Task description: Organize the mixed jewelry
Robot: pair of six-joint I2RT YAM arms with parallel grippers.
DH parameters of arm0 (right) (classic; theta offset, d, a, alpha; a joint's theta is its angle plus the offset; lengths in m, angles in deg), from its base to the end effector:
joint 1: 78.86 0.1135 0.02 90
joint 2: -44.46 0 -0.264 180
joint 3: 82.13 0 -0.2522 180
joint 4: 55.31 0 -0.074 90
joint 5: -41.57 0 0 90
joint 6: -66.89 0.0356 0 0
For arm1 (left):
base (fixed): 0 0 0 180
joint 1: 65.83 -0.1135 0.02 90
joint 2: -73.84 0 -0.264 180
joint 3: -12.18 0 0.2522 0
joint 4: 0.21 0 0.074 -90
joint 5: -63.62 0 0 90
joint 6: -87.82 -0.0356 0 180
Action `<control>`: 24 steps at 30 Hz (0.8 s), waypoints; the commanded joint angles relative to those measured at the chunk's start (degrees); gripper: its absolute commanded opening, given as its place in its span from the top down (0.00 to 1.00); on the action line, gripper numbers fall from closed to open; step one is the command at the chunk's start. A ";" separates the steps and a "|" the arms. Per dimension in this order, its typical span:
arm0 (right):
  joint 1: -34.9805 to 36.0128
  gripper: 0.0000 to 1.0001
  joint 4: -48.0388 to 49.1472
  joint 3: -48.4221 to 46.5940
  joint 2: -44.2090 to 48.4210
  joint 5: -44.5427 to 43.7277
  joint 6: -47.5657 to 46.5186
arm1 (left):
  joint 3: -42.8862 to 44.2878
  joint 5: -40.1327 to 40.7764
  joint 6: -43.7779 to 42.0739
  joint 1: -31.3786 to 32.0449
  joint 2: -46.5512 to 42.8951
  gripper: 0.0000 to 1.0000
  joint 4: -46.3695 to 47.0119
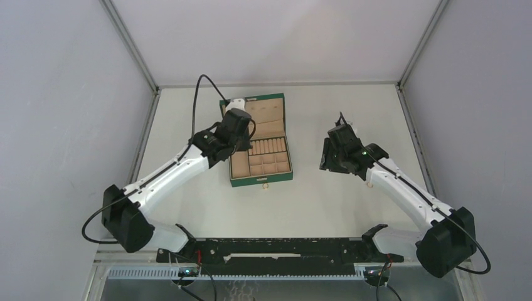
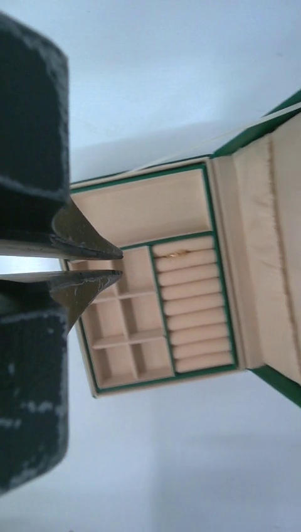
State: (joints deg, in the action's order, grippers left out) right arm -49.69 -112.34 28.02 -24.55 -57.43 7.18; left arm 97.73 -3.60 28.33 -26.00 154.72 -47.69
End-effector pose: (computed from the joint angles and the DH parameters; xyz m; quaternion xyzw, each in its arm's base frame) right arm 0.2108 0.1113 0.2730 0.0321 0.9536 0.0786 0.2890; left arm 0.2453 -0.1866 0.3221 -0.0058 0.9018 -0.0781 0.4250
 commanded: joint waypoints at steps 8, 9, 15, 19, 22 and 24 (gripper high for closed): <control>-21.54 0.45 -3.83 9.36 9.52 2.55 2.63 | -7.54 -9.23 -3.78 1.26 -7.01 0.80 -2.33; -24.81 0.46 -3.60 9.03 7.71 4.80 2.34 | -7.16 -9.52 -3.86 1.23 -6.78 0.80 -2.37; -37.18 0.53 -0.67 9.42 -2.48 4.27 -2.44 | -5.91 -9.72 -4.47 1.26 -5.19 0.79 -1.88; -40.18 0.55 2.82 9.43 -3.70 3.62 -5.01 | -5.65 -9.91 -5.70 1.21 -5.15 0.78 -1.63; -41.37 0.59 5.23 9.42 -5.90 5.75 -6.55 | -5.25 -9.81 -6.27 1.22 -4.75 0.78 -1.58; -41.36 0.62 6.08 9.41 -7.79 6.64 -7.22 | -4.93 -9.87 -6.49 1.22 -4.43 0.78 -1.62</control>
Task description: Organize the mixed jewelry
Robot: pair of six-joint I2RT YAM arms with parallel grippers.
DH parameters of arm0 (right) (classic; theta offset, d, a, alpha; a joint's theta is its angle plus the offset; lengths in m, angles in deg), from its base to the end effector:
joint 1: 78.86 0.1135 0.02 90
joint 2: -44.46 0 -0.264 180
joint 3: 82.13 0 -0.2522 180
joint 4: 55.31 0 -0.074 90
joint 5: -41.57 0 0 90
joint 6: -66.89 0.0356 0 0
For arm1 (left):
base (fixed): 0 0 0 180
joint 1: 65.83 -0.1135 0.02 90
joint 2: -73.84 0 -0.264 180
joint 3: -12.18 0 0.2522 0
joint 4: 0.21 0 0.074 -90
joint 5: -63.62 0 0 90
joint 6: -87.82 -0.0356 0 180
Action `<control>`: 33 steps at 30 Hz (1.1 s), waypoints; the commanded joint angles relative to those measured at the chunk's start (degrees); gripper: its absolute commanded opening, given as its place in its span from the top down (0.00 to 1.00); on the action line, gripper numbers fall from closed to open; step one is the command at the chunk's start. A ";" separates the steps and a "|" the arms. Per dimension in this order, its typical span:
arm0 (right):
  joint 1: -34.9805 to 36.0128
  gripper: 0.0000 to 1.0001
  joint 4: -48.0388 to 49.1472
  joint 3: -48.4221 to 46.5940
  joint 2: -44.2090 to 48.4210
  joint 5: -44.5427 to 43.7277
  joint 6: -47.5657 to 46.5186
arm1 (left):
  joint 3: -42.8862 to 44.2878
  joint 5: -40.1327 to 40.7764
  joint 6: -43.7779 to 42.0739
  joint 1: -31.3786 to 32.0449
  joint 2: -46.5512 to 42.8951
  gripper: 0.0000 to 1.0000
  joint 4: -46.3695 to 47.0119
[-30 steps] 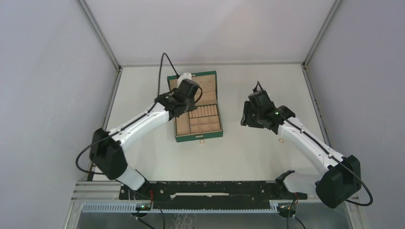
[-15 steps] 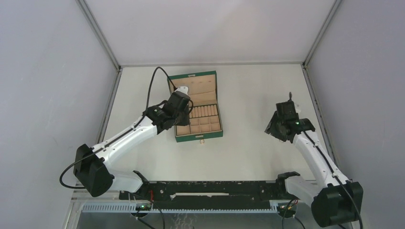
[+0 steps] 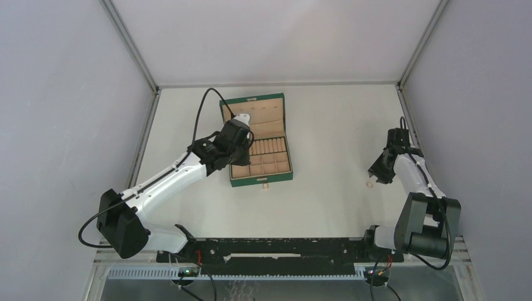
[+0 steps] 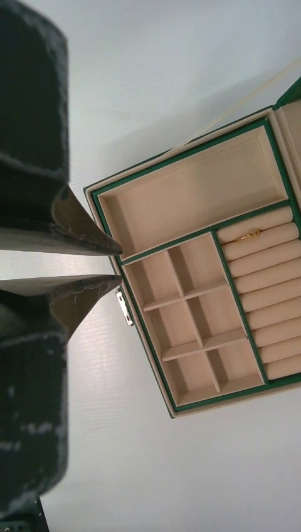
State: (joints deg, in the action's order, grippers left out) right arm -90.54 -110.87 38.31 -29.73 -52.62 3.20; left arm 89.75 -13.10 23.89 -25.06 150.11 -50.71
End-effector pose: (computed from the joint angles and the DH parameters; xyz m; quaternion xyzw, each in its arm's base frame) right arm 0.2239 -0.0489 0.2008 0.3264 0.9288 -0.0138 0.1751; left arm 0.2177 -0.1770 0.2934 0.0791 0.9285 -0.1002 0.3487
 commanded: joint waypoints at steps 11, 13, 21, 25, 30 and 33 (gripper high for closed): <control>-0.09 0.69 7.34 -0.61 -9.95 3.12 -5.00 | 3.85 -0.27 -2.05 0.27 1.33 0.78 1.53; -0.01 0.71 7.20 -0.61 -10.53 3.37 -5.12 | 3.82 -0.20 -1.90 0.22 1.42 0.77 1.48; 1.24 0.72 7.41 -0.60 -12.73 3.57 -5.07 | 3.93 -0.32 -1.17 0.26 2.09 0.78 1.55; 1.95 0.73 7.14 -0.61 -12.64 3.57 -4.86 | 4.25 -0.36 -0.94 0.10 2.01 0.78 1.32; 2.89 0.71 6.57 -0.35 -10.08 3.57 -4.64 | 4.87 -0.29 -0.69 0.10 1.65 0.78 0.76; 3.10 0.71 6.08 -0.09 -8.54 5.37 -4.43 | 5.17 -0.49 -0.51 0.12 1.60 0.78 0.61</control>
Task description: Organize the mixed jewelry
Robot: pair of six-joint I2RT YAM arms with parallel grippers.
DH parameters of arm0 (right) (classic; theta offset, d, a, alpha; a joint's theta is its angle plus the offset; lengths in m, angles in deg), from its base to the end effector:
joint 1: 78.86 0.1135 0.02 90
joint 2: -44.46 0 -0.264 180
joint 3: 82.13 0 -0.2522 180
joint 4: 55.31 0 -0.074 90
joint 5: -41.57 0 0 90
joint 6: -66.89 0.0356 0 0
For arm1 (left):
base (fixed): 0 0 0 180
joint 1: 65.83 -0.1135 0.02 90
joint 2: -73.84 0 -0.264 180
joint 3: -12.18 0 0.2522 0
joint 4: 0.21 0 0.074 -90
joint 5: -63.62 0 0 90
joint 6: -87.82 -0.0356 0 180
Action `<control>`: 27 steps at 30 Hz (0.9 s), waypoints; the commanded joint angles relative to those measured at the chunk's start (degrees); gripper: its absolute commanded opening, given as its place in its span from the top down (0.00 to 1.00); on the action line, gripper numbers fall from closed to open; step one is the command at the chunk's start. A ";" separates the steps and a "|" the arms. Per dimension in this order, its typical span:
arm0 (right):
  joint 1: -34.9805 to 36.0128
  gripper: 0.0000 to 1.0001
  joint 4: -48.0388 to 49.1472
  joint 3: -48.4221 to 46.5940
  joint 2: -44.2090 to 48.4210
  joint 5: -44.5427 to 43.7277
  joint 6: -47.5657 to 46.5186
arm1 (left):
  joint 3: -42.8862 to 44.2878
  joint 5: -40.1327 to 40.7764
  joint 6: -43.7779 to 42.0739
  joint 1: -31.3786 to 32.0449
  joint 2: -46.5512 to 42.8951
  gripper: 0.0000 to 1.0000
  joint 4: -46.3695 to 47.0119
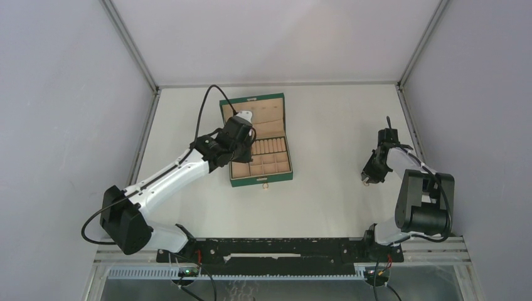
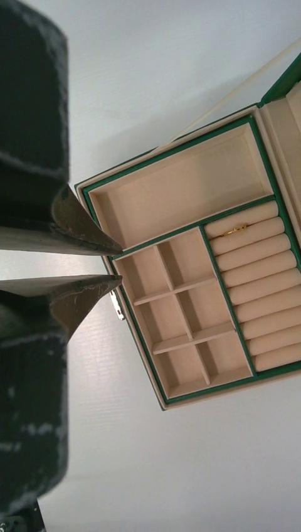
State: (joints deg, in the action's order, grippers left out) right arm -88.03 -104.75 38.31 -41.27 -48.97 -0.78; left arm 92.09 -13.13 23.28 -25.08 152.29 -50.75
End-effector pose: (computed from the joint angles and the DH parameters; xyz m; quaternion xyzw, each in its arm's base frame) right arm 0.2506 -0.0408 0.1594 0.2699 0.9547 0.0097 0.1250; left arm 0.2253 -0.1834 0.2965 0.0838 0.9278 -0.0991 0.3499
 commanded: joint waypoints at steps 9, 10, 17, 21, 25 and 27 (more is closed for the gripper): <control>3.19 0.69 -0.72 1.18 4.83 1.64 0.29 | 2.31 -1.01 0.94 0.19 -1.40 0.78 0.89; 3.33 0.69 -0.71 1.42 4.84 1.41 0.41 | 2.17 -0.99 0.95 0.18 -1.58 0.78 0.99; 3.02 0.66 -0.20 1.94 5.59 0.54 0.24 | 1.18 -0.95 1.04 0.12 -2.58 0.78 1.09; 3.13 0.66 -0.02 2.01 7.06 0.54 0.28 | 1.34 -1.23 0.95 0.17 -2.64 0.78 1.09; 2.73 0.65 0.44 2.32 8.56 -1.83 0.42 | 2.39 -1.56 0.67 0.12 -1.83 0.78 0.91; 2.10 0.65 0.58 2.30 7.85 -1.92 0.47 | 2.93 -1.72 0.62 0.19 -1.50 0.78 0.88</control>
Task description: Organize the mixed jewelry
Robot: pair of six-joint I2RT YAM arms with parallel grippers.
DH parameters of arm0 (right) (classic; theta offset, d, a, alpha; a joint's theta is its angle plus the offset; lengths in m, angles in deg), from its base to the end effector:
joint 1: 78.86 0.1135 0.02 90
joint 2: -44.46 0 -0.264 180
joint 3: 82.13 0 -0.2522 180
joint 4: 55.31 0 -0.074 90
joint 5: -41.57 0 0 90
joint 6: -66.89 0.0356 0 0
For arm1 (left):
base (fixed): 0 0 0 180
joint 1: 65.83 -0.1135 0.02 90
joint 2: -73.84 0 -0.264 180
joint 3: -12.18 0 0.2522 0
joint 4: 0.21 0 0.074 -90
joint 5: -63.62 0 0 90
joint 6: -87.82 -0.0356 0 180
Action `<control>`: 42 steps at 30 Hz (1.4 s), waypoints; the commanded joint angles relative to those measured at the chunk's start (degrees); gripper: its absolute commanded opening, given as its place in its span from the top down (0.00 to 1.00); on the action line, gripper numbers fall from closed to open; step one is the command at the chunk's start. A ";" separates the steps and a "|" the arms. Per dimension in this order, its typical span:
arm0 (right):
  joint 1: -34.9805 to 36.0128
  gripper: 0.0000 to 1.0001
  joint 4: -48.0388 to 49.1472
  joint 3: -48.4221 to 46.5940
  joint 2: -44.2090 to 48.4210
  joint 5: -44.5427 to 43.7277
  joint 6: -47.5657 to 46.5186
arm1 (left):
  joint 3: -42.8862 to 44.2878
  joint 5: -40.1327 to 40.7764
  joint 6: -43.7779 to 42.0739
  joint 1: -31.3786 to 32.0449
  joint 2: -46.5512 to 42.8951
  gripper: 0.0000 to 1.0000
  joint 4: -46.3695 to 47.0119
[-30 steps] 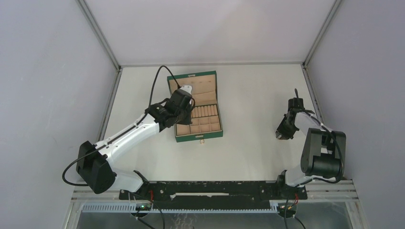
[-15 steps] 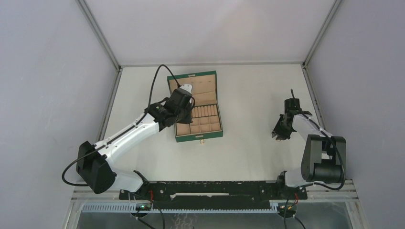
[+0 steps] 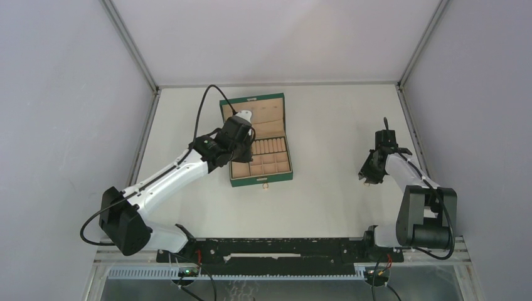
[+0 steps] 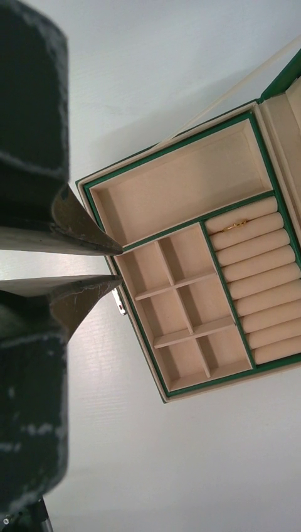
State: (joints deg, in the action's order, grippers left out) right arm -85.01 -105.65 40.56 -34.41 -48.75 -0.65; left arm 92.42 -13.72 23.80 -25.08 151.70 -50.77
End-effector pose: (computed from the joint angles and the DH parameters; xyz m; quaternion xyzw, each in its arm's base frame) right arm 0.2363 -0.0257 0.1757 0.2444 0.9568 0.0196 0.1561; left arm 0.2240 -0.1827 0.3010 0.0803 0.9258 -0.1091 0.3529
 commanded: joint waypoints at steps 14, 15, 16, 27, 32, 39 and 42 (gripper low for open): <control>-1.52 0.70 3.52 0.09 -5.09 -1.63 0.03 | 3.73 -1.22 -0.37 0.17 0.73 0.78 0.67; -1.44 0.72 3.57 0.09 -5.14 -1.59 0.04 | 3.79 -1.20 -0.35 0.12 0.73 0.77 0.65; -1.37 0.74 3.55 0.05 -5.16 -1.59 0.04 | 3.85 -1.19 -0.39 0.17 0.88 0.78 0.62; 1.32 1.00 2.27 -1.78 4.37 20.55 2.35 | 10.04 -6.25 -0.07 -3.47 0.59 0.78 -2.13; 8.79 1.00 15.18 -2.06 10.49 53.92 10.96 | 10.68 -32.82 -3.67 -10.04 -1.64 0.93 3.13; 18.77 1.00 48.46 -2.07 11.93 71.52 33.56 | 10.56 -53.50 -7.47 -11.81 -5.28 0.72 9.58; 20.36 1.00 61.24 -2.22 11.20 74.17 42.95 | 5.58 -60.62 -6.18 -12.20 -9.02 0.65 18.20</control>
State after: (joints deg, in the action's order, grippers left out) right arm -66.06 -68.99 40.23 -23.66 15.21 26.28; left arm 100.83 -59.35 18.71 -36.97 149.13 -44.19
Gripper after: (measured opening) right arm 0.007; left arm 0.329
